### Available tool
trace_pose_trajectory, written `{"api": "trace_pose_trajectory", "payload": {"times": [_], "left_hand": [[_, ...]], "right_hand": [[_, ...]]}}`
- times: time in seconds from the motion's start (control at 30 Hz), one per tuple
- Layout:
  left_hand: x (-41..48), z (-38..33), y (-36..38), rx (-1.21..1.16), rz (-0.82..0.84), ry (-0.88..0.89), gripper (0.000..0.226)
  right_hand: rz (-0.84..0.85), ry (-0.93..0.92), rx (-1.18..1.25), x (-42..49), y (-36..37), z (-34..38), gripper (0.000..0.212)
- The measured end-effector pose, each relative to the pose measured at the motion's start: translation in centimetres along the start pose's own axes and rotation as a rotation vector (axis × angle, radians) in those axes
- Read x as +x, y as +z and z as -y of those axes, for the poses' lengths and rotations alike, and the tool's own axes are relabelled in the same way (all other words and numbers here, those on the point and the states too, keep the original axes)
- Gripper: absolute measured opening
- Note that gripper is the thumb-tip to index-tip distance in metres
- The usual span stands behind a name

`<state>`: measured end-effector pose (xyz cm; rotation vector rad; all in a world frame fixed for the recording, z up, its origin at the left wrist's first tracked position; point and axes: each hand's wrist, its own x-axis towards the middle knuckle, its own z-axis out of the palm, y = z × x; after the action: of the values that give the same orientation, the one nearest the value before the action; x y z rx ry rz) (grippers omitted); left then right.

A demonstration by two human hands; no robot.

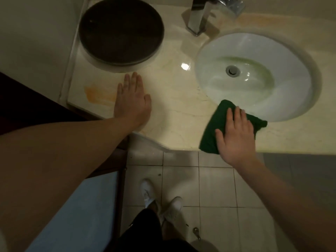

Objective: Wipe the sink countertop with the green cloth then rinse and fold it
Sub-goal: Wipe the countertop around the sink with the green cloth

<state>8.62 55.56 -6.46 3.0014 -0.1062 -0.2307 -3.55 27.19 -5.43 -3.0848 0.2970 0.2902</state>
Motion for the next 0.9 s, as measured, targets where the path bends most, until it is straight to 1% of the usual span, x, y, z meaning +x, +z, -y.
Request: {"api": "trace_pose_trajectory", "payload": {"times": [0.07, 0.1, 0.17, 0.23, 0.3, 0.37, 0.4, 0.43, 0.5, 0.57, 0.63, 0.67, 0.7, 0.73, 0.77, 0.83, 0.9], "left_hand": [[0.1, 0.0, 0.1, -0.003, 0.001, -0.008, 0.068], [0.2, 0.0, 0.2, -0.005, -0.003, -0.005, 0.068], [0.5, 0.0, 0.3, -0.008, -0.005, 0.005, 0.068], [0.5, 0.1, 0.3, -0.008, -0.006, 0.012, 0.068], [0.6, 0.2, 0.4, -0.002, -0.019, 0.025, 0.068], [0.5, 0.2, 0.4, -0.005, -0.028, 0.033, 0.067], [0.4, 0.3, 0.4, -0.011, -0.030, 0.036, 0.067], [0.3, 0.4, 0.3, -0.016, -0.030, 0.036, 0.067], [0.2, 0.4, 0.3, -0.018, -0.030, 0.039, 0.067], [0.4, 0.2, 0.4, -0.018, -0.038, 0.037, 0.067], [0.5, 0.2, 0.7, -0.010, -0.047, 0.032, 0.067], [0.6, 0.1, 0.8, -0.004, -0.057, 0.033, 0.066], [0.7, 0.1, 0.9, 0.001, -0.064, 0.037, 0.066], [0.7, 0.1, 1.0, 0.001, -0.066, 0.043, 0.066], [0.8, 0.1, 1.0, -0.004, -0.069, 0.045, 0.066], [0.7, 0.4, 1.0, -0.012, -0.085, 0.039, 0.068], [0.6, 0.6, 1.0, -0.013, -0.083, 0.048, 0.069]], "right_hand": [[-0.036, 0.133, 0.033, 0.4, 0.1, 2.9, 0.077], [-0.061, 0.128, 0.036, 0.8, 0.1, 5.4, 0.078], [-0.089, -0.014, 0.075, 1.5, 0.1, 10.8, 0.080], [-0.071, -0.175, 0.100, 1.7, 0.2, 14.3, 0.077], [-0.042, -0.279, 0.113, 1.6, 0.4, 13.5, 0.074], [-0.038, -0.282, 0.144, 0.9, 0.5, 9.5, 0.073], [-0.066, -0.222, 0.132, 0.7, 0.6, 6.8, 0.072], [-0.107, -0.120, 0.105, 0.7, 0.7, 3.9, 0.072], [-0.165, 0.144, 0.076, 0.9, 0.8, -2.0, 0.070], [-0.171, 0.384, 0.097, 0.7, 0.8, -5.6, 0.070], [-0.165, 0.587, 0.154, 0.5, 1.0, -5.1, 0.072], [-0.163, 0.655, 0.155, 0.5, 1.0, -3.3, 0.074], [-0.153, 0.672, 0.148, 0.7, 0.7, -0.8, 0.076], [-0.141, 0.627, 0.142, 0.7, 0.4, 2.0, 0.078], [-0.128, 0.524, 0.139, 0.7, 0.2, 5.0, 0.079], [-0.102, 0.248, 0.141, 0.3, 0.5, 10.6, 0.081], [-0.042, -0.004, 0.152, 0.0, 0.2, 13.1, 0.079]]}}
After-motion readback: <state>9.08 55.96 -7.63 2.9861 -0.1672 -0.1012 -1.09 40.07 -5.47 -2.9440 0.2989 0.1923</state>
